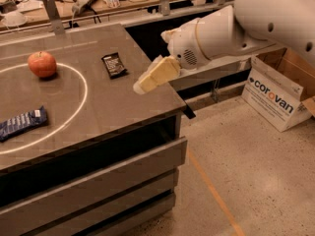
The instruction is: Pick apple
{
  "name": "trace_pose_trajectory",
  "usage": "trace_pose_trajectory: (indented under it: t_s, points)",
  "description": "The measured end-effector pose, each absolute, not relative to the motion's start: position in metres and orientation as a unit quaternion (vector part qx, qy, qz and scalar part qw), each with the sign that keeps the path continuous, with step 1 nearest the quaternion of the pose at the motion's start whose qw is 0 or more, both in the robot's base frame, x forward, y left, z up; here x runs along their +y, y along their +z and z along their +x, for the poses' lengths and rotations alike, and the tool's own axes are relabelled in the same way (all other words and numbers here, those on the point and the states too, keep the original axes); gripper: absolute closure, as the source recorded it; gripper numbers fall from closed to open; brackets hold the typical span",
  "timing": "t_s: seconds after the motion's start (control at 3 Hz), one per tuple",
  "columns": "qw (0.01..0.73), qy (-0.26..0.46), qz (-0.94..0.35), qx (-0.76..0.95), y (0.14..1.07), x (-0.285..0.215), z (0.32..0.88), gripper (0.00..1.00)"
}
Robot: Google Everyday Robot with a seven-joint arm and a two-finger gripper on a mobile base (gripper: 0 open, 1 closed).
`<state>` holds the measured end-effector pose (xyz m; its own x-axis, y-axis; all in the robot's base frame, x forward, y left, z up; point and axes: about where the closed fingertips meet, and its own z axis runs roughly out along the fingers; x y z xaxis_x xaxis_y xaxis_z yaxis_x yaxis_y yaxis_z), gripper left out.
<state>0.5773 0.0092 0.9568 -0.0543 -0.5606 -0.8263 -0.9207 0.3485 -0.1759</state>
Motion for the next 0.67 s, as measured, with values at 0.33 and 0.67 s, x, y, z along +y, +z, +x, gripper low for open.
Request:
trace_pose_trajectory:
  t_s: [0.33,0.67]
  points:
    - [0.429,0.242,-0.538,0.684,0.925,0.044,0.613,0.00]
    - [0.423,0.286,-0.559,0.653,0.901,0.090,0.645,0.00]
